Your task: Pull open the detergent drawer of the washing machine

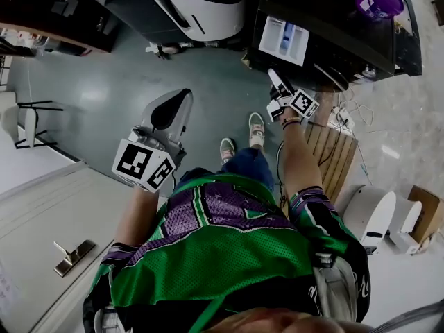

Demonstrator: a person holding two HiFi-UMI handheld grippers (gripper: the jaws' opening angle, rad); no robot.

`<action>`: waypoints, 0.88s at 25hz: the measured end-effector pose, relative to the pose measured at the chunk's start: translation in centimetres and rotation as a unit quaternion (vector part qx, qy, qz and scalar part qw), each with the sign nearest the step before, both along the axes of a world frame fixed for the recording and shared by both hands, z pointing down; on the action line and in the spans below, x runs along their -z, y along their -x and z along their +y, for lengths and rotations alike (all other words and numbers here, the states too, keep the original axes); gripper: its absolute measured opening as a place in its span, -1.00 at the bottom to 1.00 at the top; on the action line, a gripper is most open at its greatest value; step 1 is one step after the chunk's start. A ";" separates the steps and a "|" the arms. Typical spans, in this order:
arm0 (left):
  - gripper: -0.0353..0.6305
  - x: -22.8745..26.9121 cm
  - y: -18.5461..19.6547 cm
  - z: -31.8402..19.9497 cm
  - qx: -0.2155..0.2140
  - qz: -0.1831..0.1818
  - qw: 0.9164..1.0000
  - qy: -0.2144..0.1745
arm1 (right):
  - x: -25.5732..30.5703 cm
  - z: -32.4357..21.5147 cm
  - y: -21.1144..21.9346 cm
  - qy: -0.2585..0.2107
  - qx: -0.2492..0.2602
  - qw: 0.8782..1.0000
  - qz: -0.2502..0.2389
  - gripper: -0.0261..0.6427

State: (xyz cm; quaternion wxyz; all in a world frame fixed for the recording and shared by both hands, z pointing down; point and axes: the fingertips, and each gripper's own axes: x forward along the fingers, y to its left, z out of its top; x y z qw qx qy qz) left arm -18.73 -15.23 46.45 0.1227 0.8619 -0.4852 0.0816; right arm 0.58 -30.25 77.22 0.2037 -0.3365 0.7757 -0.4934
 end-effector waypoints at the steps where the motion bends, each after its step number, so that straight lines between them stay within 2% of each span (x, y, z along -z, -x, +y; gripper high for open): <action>1: -0.85 0.1 0.1 0.2 -0.001 0.002 1.000 -0.002 | 0.3 0.4 0.0 -0.005 0.002 1.000 0.002 -0.13; 10: -0.85 1.6 0.1 1.1 -0.025 0.036 0.998 -0.033 | 3.9 2.4 -2.3 -0.019 -0.031 0.996 0.076 -0.13; 17: -0.85 2.9 0.9 0.1 -0.028 0.067 0.996 -0.055 | 7.8 4.2 -2.7 -0.033 -0.057 0.986 0.154 -0.13; 22: -0.85 3.5 1.6 -0.5 -0.028 0.082 0.994 -0.060 | 10.4 5.4 -2.2 -0.046 -0.057 0.977 0.199 -0.13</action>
